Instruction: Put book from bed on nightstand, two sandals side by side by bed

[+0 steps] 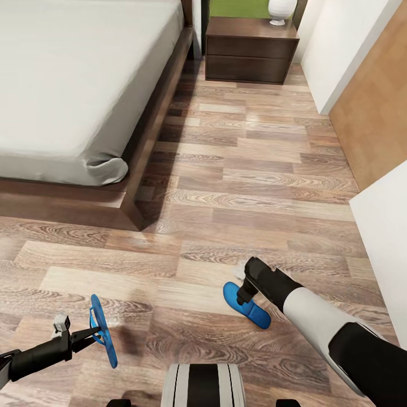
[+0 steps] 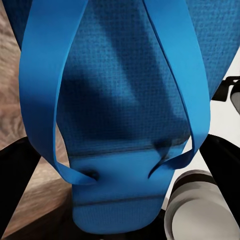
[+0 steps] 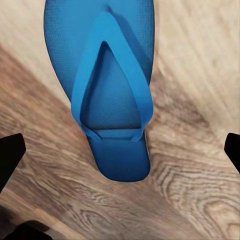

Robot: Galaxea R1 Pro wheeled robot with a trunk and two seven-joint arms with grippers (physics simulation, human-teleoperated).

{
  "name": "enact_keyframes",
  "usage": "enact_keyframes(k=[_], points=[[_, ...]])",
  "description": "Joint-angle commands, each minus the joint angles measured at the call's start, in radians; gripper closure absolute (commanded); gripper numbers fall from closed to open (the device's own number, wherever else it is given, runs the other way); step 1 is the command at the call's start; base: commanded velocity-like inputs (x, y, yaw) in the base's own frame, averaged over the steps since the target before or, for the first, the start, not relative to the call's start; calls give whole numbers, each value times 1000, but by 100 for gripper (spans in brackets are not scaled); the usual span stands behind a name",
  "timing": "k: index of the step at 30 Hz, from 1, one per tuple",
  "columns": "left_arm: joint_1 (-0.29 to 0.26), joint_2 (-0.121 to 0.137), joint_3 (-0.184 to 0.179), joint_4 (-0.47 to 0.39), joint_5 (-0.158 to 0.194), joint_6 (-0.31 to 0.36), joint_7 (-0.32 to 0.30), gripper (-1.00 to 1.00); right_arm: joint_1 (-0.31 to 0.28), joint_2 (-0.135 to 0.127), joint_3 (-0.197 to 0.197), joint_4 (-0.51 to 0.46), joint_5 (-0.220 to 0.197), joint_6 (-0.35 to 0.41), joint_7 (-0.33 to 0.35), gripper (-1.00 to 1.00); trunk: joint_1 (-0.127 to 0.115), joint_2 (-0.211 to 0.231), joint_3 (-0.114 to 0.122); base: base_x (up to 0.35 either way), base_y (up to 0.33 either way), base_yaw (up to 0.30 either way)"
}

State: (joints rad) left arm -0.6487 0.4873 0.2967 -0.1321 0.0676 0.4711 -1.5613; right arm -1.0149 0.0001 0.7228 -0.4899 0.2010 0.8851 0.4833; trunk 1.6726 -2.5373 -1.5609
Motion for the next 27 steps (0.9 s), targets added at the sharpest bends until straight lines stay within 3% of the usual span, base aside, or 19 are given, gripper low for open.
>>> enact_keyframes(k=[1, 10, 17, 27], points=[[0, 0, -7, 0, 7, 11, -3, 100, -1, 0, 2, 1, 11, 1, 8, -100, 0, 0, -1, 0, 0, 0], [0, 0, -7, 0, 6, 11, -3, 100, -1, 0, 2, 5, 11, -3, 7, -100, 0, 0, -1, 0, 0, 0], [0, -1, -7, 0, 6, 11, -3, 100, -1, 22, 1, 5, 12, -2, 6, -100, 0, 0, -1, 0, 0, 0], [0, 0, -7, 0, 6, 10, -3, 100, -1, 35, 1, 5, 12, 0, 6, -100, 4, -3, -39, 0, 0, 0]])
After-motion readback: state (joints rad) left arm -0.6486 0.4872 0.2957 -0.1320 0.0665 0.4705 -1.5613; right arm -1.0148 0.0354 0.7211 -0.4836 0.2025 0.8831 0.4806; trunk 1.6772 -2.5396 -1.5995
